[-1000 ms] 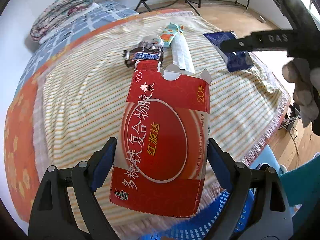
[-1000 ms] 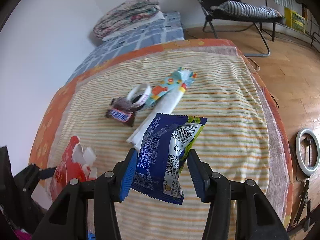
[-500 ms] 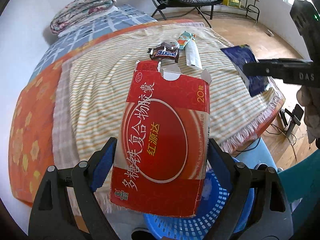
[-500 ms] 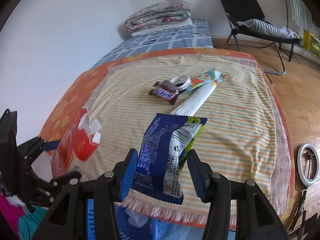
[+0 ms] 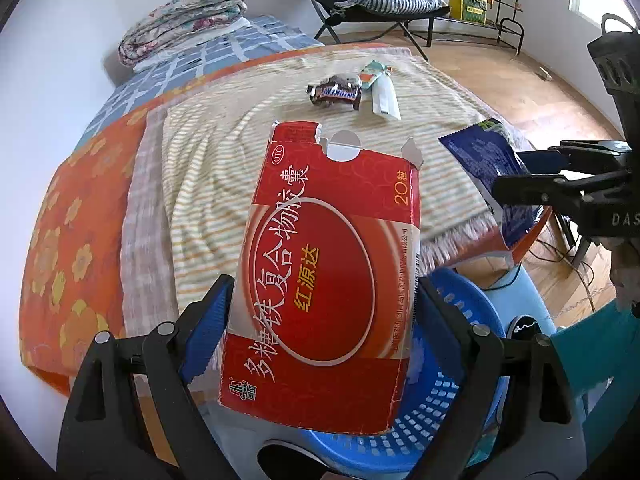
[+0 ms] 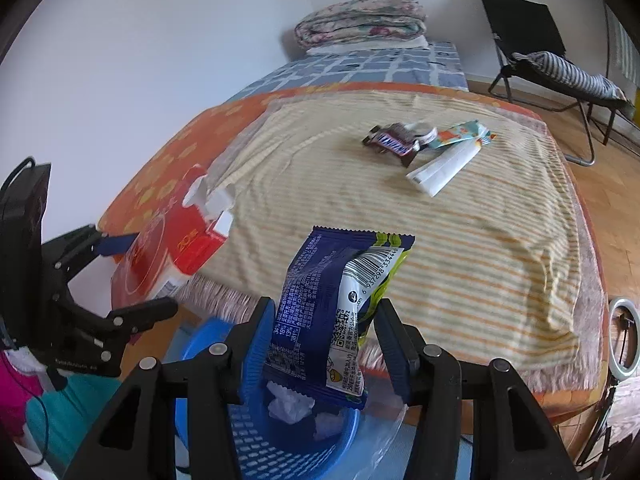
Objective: Collect trash
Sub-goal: 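Carry the red box and blue wrapper over the basket and release both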
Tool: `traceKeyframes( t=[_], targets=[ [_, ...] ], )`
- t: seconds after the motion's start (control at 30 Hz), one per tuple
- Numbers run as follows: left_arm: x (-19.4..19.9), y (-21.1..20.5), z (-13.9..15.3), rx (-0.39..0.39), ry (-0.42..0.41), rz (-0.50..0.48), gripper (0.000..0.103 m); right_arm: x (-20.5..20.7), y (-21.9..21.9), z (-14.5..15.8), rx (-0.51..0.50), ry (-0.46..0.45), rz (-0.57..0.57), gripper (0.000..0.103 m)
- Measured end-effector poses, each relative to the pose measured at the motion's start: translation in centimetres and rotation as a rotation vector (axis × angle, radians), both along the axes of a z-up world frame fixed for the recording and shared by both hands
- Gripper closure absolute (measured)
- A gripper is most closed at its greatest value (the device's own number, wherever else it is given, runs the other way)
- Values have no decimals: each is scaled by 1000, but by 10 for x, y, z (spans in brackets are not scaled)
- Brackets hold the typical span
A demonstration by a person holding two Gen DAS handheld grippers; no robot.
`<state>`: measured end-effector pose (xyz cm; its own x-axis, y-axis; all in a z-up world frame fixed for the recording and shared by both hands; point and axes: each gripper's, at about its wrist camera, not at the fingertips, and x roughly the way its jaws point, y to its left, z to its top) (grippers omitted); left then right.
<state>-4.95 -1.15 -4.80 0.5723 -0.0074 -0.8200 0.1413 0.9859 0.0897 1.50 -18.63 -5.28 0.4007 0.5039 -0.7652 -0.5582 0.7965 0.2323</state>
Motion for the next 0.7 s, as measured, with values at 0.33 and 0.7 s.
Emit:
traceKeyframes(
  t=[0.33,0.7],
  targets=[
    [-22,-5,-25,-5,41,-6,13,-29,10,-18,-19,19,60,50],
    [-31,-5,-43,-21,72,3,13,-44,13,-42,-36,77,76,50]
  ],
)
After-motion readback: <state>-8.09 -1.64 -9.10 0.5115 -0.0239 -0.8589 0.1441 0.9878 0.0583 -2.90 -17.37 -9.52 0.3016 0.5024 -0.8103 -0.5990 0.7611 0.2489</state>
